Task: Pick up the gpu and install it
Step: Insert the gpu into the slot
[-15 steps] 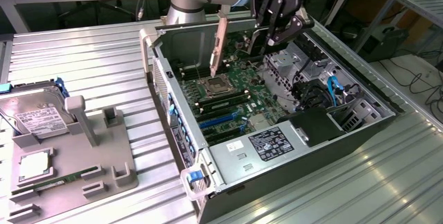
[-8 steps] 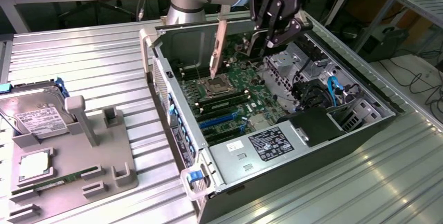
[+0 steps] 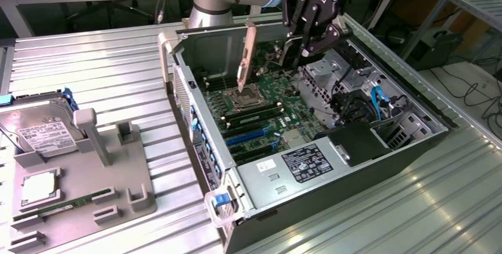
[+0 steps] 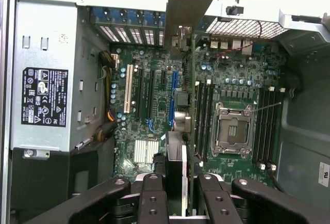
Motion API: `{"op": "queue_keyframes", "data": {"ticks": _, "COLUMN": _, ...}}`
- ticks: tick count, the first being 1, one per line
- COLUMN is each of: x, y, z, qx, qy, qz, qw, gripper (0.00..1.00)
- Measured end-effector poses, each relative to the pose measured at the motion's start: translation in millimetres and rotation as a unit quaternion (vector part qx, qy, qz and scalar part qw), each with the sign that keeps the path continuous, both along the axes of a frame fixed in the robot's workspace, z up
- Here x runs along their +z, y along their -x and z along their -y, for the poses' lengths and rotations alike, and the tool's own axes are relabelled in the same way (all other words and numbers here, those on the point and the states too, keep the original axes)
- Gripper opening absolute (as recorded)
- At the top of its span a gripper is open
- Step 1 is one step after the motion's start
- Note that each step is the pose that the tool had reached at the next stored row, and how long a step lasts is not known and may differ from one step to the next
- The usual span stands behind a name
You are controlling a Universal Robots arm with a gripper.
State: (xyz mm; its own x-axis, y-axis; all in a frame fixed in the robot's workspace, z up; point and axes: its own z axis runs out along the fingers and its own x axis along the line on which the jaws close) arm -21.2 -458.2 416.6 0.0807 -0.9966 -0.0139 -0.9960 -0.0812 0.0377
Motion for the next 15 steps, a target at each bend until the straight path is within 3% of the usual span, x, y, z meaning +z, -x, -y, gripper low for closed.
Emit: {"op": "queue_keyframes", "data": {"ticks": 15, "x": -9.5, "y": 0.0, "z": 0.0, "qx": 0.000, "qy": -0.0002, "qz": 0.0000, "qw": 1.0000, "gripper": 0.28}}
